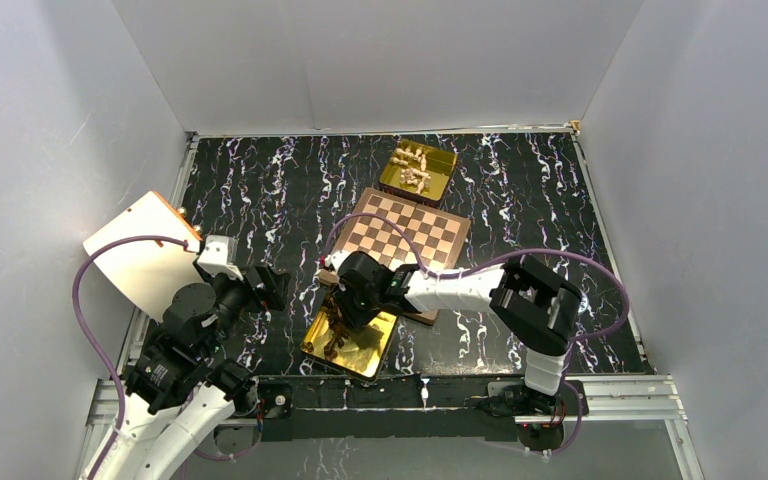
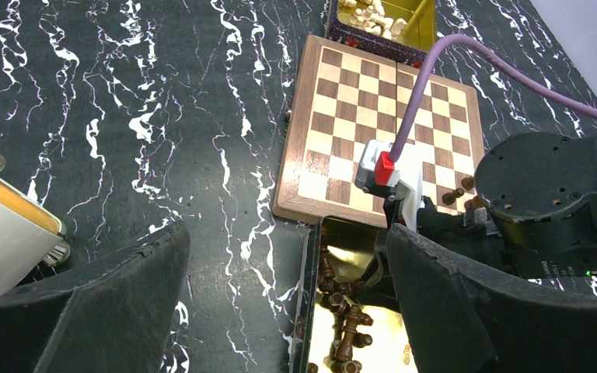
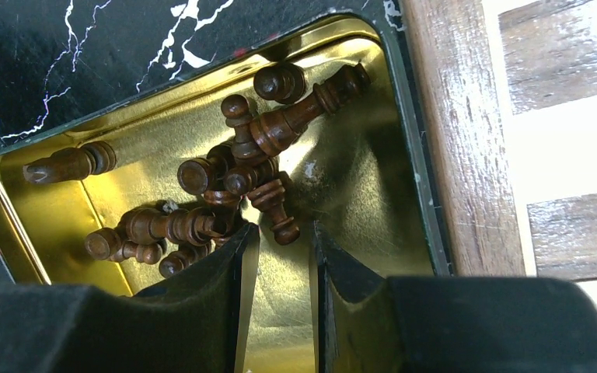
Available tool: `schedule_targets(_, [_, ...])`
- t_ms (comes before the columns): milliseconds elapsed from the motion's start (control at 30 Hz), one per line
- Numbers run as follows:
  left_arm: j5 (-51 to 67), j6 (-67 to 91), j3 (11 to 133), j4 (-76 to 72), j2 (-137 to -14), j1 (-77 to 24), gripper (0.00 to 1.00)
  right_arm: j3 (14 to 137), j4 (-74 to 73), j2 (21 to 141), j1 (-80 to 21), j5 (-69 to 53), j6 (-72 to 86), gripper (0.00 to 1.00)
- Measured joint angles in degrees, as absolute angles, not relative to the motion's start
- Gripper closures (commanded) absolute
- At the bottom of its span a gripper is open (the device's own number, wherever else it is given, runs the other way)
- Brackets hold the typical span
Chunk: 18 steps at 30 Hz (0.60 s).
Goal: Set up the chess pieces on the board
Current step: Pick up the chess piece from the storage box.
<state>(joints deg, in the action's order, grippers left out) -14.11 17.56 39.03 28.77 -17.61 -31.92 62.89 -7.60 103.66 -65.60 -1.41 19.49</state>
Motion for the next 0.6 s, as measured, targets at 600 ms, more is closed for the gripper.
schedule_targets(600, [-13.5, 17.8, 39.0, 28.8, -18.6, -31.9, 0.19, 63.3, -11.2, 100.9, -65.6, -0.8, 18.6, 0.92])
